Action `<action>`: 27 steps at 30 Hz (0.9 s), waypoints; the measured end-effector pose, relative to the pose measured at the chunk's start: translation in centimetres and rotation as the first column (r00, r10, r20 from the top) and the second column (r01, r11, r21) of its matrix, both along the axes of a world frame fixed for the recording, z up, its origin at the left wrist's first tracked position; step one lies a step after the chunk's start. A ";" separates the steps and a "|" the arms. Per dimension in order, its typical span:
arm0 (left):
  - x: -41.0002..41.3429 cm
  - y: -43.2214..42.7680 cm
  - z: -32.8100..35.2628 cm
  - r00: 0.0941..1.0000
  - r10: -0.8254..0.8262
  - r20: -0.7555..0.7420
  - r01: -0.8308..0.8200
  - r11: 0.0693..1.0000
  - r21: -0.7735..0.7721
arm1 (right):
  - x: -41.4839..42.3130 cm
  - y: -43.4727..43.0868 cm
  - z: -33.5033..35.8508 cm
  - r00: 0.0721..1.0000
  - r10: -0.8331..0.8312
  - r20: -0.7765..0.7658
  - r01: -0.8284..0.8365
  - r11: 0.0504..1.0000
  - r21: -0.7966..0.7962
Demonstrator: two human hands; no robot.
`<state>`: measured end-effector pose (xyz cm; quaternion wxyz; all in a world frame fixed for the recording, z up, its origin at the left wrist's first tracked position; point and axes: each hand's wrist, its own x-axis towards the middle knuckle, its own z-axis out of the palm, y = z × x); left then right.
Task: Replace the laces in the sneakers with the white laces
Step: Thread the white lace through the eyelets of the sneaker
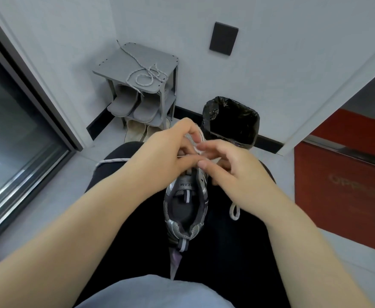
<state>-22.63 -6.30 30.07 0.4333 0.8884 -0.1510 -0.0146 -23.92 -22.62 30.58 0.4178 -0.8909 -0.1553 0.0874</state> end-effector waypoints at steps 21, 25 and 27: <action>0.9 -2.5 -3.8 0.959 0.272 -0.075 -0.219 0.886 0.409 | 3.0 -0.3 -3.9 0.977 -0.114 0.178 0.184 0.875 -0.447; 0.9 -2.4 -4.0 0.959 0.274 -0.068 -0.230 0.899 0.373 | 3.8 -0.4 -3.7 0.974 -0.185 0.130 0.216 0.928 -0.302; 0.9 -2.4 -4.1 0.959 0.277 -0.063 -0.235 0.898 0.371 | 3.9 -0.3 -3.7 0.979 -0.180 0.094 0.199 0.940 -0.278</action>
